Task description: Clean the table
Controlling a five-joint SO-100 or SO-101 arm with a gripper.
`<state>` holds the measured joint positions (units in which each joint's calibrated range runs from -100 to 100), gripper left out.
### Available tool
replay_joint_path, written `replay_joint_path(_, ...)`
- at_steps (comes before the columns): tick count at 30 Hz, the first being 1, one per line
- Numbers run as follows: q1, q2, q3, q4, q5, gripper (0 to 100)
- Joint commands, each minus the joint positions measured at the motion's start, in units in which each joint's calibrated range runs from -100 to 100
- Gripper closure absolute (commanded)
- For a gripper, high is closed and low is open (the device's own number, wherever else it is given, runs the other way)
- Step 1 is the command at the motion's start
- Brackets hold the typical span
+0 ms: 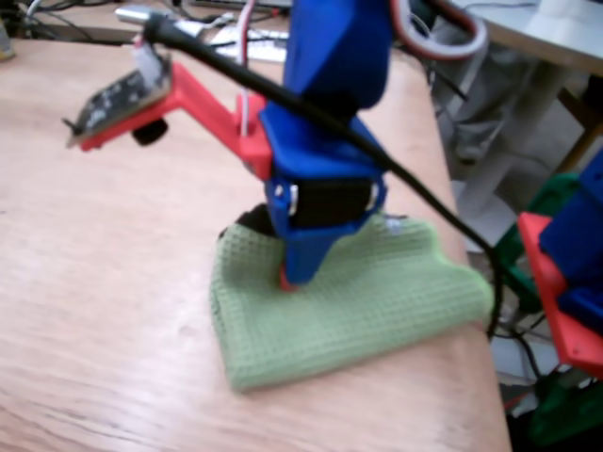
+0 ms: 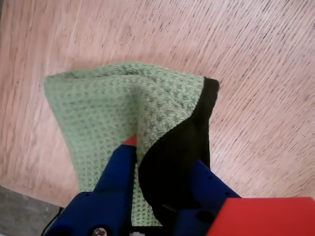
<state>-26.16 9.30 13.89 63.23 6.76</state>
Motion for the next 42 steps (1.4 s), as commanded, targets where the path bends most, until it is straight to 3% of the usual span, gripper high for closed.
replay_joint_path(1,1.97,-0.12,-1.29,-0.01,0.15,99)
replay_joint_path(5,5.01,2.71,0.79,-0.01,0.2,99)
replay_joint_path(12,47.65,11.55,-2.7,-0.67,7.08,99)
replay_joint_path(16,67.96,23.04,-16.01,-0.67,9.08,99)
replay_joint_path(23,82.51,41.05,-44.14,0.07,9.38,99)
replay_joint_path(27,87.75,49.54,-54.9,-0.59,13.33,99)
replay_joint_path(29,86.06,44.39,-59.24,0.56,12.75,99)
replay_joint_path(30,85.21,34.19,-59.05,0.65,12.65,99)
replay_joint_path(34,63.56,2.03,-44.14,0.65,9.91,99)
replay_joint_path(36,46.64,-11.27,-37.53,0.65,7.42,99)
replay_joint_path(39,11.78,-23.1,-35.26,0.65,3.03,99)
replay_joint_path(42,-6.49,-21.13,-35.17,0.73,-0.24,99)
